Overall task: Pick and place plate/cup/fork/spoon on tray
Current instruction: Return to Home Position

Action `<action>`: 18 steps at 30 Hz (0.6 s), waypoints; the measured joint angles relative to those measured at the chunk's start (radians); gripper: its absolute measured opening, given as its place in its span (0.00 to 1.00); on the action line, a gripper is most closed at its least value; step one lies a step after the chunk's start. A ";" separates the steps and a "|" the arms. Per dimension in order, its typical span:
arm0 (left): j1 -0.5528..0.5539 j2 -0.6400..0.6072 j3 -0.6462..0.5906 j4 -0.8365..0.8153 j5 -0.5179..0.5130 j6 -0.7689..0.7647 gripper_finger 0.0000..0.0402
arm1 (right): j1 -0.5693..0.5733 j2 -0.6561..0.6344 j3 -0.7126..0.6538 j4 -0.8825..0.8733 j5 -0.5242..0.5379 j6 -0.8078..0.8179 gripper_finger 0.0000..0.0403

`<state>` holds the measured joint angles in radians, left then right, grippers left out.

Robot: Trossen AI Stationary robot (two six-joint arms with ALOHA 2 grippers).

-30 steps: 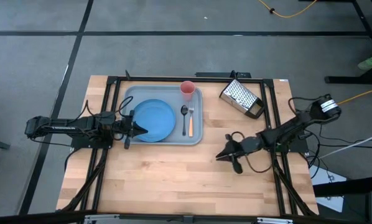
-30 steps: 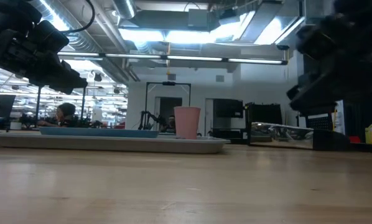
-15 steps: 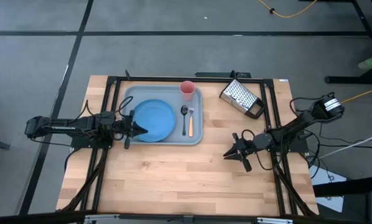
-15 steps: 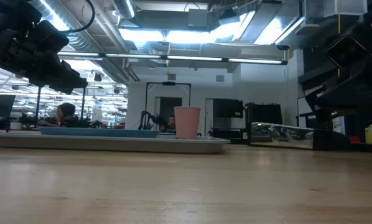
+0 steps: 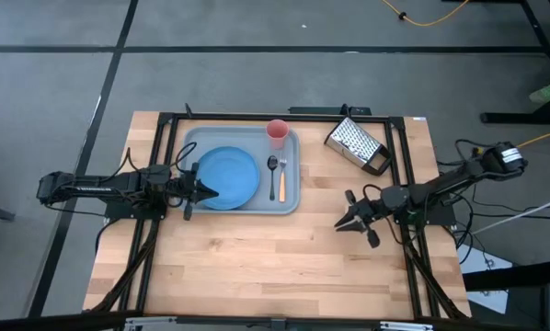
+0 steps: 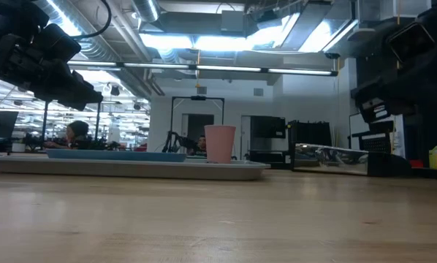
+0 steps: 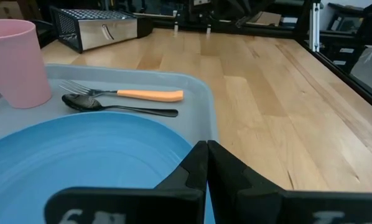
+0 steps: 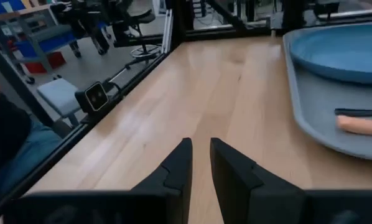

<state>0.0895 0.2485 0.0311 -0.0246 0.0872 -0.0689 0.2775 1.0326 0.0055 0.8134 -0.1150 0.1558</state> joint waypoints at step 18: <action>0.000 0.000 0.000 0.002 0.000 0.000 0.00 | -0.063 -0.625 0.001 -0.563 -0.037 0.050 0.15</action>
<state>0.0895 0.2484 0.0311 -0.0231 0.0872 -0.0689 0.2142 0.4073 0.0063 0.2509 -0.1524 0.2059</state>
